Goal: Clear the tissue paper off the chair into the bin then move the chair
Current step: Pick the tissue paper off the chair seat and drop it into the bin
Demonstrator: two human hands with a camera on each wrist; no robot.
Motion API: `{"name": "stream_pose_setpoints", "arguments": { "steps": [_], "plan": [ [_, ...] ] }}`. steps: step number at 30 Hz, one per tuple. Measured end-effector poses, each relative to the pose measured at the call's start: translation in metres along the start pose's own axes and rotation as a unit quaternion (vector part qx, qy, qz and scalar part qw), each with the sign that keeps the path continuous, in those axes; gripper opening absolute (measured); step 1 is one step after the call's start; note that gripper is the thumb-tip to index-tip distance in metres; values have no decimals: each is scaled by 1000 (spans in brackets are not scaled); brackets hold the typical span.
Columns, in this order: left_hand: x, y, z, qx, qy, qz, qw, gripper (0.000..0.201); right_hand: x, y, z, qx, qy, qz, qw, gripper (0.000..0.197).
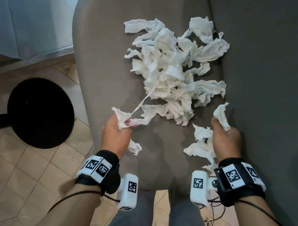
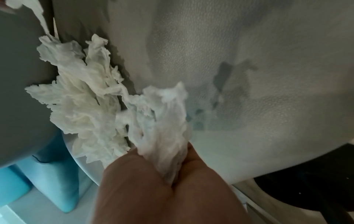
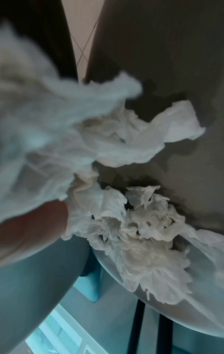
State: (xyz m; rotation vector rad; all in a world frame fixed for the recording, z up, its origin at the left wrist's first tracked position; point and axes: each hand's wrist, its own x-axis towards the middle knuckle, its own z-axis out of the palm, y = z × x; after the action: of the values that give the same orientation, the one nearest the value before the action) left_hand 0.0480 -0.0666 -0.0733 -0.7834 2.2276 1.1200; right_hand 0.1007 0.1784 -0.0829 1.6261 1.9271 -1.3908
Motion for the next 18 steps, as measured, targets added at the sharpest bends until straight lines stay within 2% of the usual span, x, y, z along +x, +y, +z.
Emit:
{"name": "stream_pose_setpoints", "arguments": {
  "steps": [2,5,11,13,15,18],
  "plan": [
    [-3,1,-4,-14,-1,-1,1000,38,-2,-1,3,16,-3,-6,1000,25],
    [-10,-2,-6,-21,-10,-23,999,23,-8,-2,7,40,-11,-8,999,12],
    [-23,-4,-11,-9,-13,-35,999,35,-17,-9,12,85,-34,-11,996,30],
    [-25,-8,-13,-3,-11,-34,999,23,-22,-17,13,101,-47,-11,994,23],
    [-30,-14,-18,-24,-15,-35,999,11,-31,-26,14,125,-69,-13,990,5],
    [-41,-21,-29,-100,-39,-61,992,8,-44,-39,17,151,-117,-15,982,19]
  ]
}}
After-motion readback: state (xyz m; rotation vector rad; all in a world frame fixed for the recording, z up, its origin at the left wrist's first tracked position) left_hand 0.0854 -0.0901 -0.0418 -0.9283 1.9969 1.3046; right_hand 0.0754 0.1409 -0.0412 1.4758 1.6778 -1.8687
